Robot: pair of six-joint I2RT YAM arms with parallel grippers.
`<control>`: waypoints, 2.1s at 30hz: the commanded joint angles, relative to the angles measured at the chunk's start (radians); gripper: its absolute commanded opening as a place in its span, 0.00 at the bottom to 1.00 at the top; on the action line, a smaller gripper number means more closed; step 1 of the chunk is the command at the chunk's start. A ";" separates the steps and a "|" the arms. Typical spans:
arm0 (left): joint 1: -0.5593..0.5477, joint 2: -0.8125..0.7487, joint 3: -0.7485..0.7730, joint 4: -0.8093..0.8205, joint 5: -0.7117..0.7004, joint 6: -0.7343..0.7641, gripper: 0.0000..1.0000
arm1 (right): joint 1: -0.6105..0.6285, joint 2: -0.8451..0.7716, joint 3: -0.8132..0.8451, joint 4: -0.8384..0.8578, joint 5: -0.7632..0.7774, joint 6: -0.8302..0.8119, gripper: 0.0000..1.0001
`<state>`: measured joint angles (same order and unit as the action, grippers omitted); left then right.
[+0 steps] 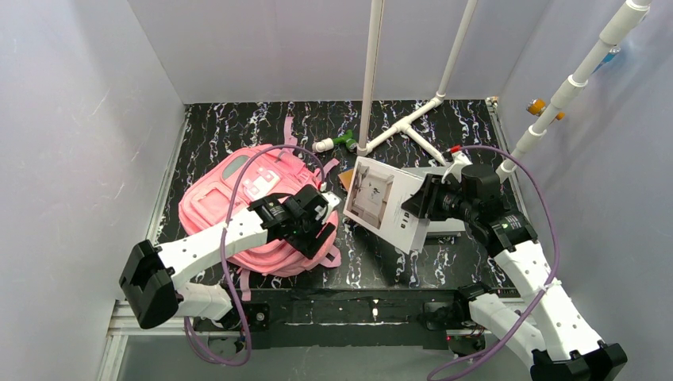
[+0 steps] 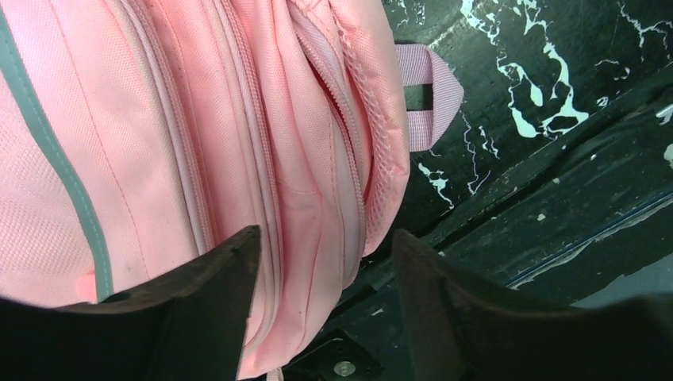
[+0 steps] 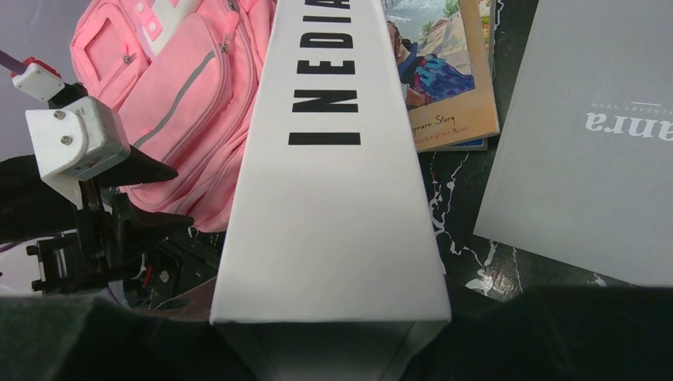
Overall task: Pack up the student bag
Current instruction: Pick up the book from the center of the board, then place the book in the student bag.
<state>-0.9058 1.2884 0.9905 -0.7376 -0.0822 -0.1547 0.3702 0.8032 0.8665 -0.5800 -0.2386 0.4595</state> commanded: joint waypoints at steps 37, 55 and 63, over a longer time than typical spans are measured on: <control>-0.004 -0.306 0.321 0.040 -0.469 0.047 0.00 | -0.005 -0.078 -0.045 0.479 -0.585 0.756 0.01; -0.004 -0.311 0.378 0.047 -0.570 -0.031 0.00 | 0.038 -0.071 -0.272 0.590 -0.567 0.823 0.01; -0.004 -0.311 0.375 0.045 -0.459 -0.052 0.00 | 0.189 0.087 -0.346 0.826 -0.376 0.896 0.01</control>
<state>-0.9081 1.0065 1.3067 -0.7856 -0.5613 -0.1780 0.4706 0.8085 0.5518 0.0082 -0.7326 1.2953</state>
